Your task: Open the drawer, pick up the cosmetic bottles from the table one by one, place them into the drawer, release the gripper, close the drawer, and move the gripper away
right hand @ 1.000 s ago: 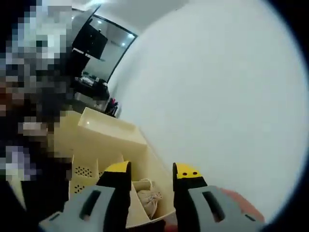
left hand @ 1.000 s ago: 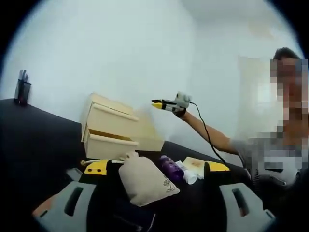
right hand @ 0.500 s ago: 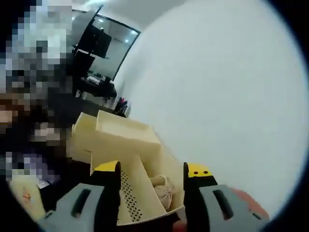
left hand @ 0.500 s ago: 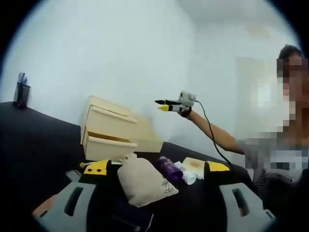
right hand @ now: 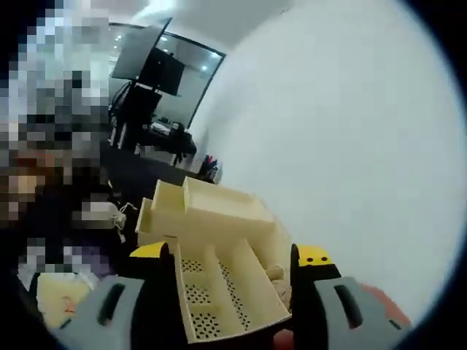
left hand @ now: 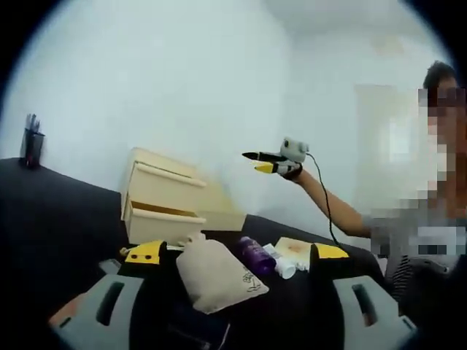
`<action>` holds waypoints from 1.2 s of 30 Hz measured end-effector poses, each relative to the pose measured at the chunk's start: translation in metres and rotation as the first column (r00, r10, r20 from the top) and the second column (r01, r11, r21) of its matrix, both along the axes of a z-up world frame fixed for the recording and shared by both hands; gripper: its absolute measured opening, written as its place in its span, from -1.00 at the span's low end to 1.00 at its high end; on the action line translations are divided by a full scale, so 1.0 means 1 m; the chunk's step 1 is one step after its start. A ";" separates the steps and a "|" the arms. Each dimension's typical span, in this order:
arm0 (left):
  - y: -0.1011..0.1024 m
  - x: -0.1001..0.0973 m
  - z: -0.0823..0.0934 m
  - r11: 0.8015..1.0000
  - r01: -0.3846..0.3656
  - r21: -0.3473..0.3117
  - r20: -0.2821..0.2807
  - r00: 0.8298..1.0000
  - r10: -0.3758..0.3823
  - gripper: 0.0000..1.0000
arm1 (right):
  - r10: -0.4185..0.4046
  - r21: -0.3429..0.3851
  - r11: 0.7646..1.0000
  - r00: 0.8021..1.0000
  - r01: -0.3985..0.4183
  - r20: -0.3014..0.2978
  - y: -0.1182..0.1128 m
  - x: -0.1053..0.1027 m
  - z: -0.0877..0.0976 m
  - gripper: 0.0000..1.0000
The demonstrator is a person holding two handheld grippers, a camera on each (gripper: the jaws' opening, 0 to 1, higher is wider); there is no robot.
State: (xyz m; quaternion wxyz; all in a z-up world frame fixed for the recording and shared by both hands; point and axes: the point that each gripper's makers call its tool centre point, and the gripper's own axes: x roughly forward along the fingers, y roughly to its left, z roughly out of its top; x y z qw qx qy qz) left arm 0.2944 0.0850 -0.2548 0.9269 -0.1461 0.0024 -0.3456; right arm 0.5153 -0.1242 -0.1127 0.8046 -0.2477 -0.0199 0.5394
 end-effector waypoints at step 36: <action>0.005 0.002 -0.012 0.990 -0.105 0.094 -0.057 0.992 0.110 0.77 | 0.050 -0.088 0.993 0.969 -0.073 -0.243 0.006 -0.108 -0.060 0.50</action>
